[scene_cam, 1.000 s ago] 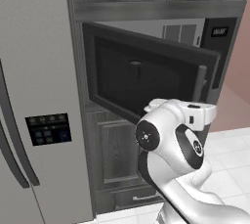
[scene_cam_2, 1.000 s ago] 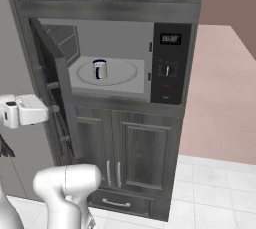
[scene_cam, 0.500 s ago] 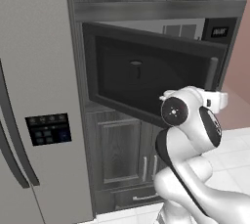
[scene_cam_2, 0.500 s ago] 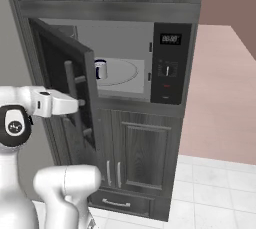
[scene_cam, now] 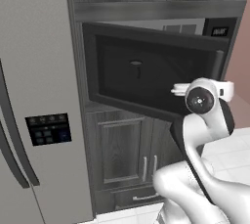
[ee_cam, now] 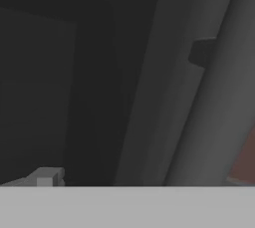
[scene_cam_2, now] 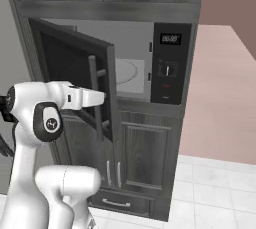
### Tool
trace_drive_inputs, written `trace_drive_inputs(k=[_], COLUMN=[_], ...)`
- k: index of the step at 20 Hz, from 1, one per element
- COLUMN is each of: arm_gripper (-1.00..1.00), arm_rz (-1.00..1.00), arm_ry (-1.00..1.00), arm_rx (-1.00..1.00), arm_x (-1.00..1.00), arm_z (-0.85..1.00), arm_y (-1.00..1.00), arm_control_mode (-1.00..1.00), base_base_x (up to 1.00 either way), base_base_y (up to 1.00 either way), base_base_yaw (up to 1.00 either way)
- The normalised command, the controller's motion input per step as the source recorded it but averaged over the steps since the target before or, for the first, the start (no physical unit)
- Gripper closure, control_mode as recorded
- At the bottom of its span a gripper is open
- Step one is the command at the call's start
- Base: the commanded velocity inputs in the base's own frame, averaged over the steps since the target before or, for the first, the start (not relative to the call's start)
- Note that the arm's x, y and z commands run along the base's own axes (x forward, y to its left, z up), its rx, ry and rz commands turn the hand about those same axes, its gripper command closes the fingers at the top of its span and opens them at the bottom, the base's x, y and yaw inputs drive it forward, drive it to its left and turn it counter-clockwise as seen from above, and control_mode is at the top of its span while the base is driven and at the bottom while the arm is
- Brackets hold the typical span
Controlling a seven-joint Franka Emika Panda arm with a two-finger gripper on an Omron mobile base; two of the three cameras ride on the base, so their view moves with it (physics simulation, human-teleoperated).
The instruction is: Pick the mug from the counter and place it inside the microwave. Then close the microwave.
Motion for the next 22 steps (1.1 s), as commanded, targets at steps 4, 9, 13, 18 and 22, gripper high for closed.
trace_drive_inputs(k=[4,9,13,18,22], arm_gripper=[-1.0,-1.0,-1.0,-1.0,-1.0], arm_rz=[0.14,0.14,0.12,0.11,0.1], arm_ry=[0.0,0.0,0.0,0.02,0.05], arm_rx=[0.0,0.0,0.0,0.0,0.0], arm_x=[0.53,0.48,0.36,0.33,0.41], arm_z=[0.0,0.0,0.0,0.04,0.04], arm_y=[-0.19,-0.16,-0.08,-0.03,-0.04], arm_control_mode=[-1.0,-1.0,-1.0,-1.0,-1.0], base_base_x=[0.0,0.0,0.0,0.0,0.0], base_base_y=[0.0,0.0,0.0,0.0,0.0], base_base_yaw=[0.0,0.0,0.0,0.0,0.0])
